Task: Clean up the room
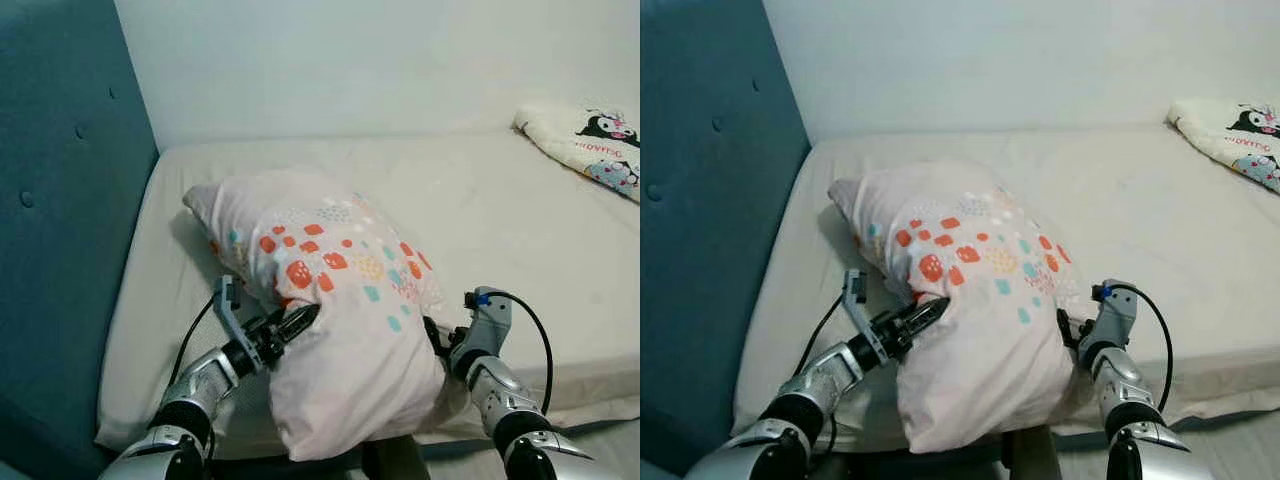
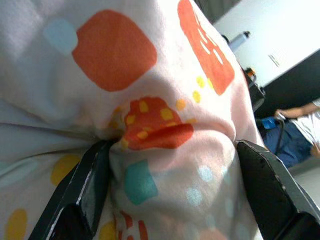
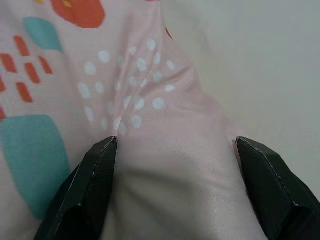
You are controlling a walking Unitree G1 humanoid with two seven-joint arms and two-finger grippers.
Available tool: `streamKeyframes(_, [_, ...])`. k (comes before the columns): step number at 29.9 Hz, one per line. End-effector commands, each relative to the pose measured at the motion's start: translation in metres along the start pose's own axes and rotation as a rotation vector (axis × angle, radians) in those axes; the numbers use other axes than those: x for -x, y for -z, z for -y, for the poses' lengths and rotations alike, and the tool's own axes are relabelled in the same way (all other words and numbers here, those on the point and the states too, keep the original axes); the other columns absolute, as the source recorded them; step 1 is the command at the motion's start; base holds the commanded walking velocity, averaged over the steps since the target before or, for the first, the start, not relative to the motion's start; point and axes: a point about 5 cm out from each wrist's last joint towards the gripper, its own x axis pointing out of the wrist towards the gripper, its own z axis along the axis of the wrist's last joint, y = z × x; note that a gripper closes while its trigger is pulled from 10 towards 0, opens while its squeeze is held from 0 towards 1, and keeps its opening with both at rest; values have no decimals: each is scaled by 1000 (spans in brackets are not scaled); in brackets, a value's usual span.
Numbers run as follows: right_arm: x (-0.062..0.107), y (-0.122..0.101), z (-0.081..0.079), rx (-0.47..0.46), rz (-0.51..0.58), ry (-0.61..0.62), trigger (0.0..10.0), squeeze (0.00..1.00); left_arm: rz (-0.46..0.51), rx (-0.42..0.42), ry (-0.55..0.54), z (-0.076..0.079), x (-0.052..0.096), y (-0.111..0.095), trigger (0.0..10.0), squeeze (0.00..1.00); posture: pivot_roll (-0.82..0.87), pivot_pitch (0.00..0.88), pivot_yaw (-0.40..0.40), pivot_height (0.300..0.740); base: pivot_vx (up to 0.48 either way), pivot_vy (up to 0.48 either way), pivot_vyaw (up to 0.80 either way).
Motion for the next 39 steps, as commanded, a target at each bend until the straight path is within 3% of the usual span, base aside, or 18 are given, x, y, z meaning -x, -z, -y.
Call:
streamKeyframes(1, [2,15,-5,5,-69,-11,10000,0,-32,21,87,14,-16,4,10000,0,-108,0,-22,525,0,0,0])
streamKeyframes(6, [2,14,-3,4,-66,-7,10000,0,-39,2,125,21,-24,0,10000,0,-111,0,-20,525,0,0,0])
streamKeyframes(9, [2,14,-3,3,-64,-5,10000,0,-99,-67,126,25,-28,5,10000,0,-111,0,-20,525,0,0,0])
streamKeyframes(11, [2,14,-3,4,-64,-4,10000,0,-173,-161,102,30,-34,12,10000,0,-111,0,-19,525,0,0,0])
streamKeyframes(16, [2,14,-3,5,-63,-4,10000,0,-258,-229,44,32,-40,21,10000,0,-112,0,-19,525,0,0,0])
streamKeyframes(21, [1,13,-3,5,-62,-6,10000,0,-245,-291,-38,30,-44,18,10000,0,-113,0,-20,525,0,0,0])
streamKeyframes(24, [1,12,-3,4,-59,-7,10000,0,-187,-256,-119,27,-48,9,10000,0,-114,0,-18,525,0,0,0])
streamKeyframes(25, [1,12,-4,4,-58,-8,10000,0,-170,-248,-149,26,-49,7,8196,0,-114,0,-18,525,0,0,0])
streamKeyframes(26, [1,12,-4,4,-58,-8,10000,0,-152,-208,-169,25,-50,5,0,0,-112,0,-18,525,0,0,0])
streamKeyframes(29, [1,12,-4,4,-58,-7,10000,0,-139,-183,-180,24,-51,3,0,0,-112,0,-17,525,0,0,0])
streamKeyframes(33, [1,12,-4,2,-58,-3,10000,0,-89,-76,-195,26,-53,2,0,0,-113,0,-13,525,0,0,0])
streamKeyframes(39, [1,12,-3,0,-57,2,10000,0,-92,-40,-176,29,-55,4,0,0,-114,0,-12,525,0,0,0])
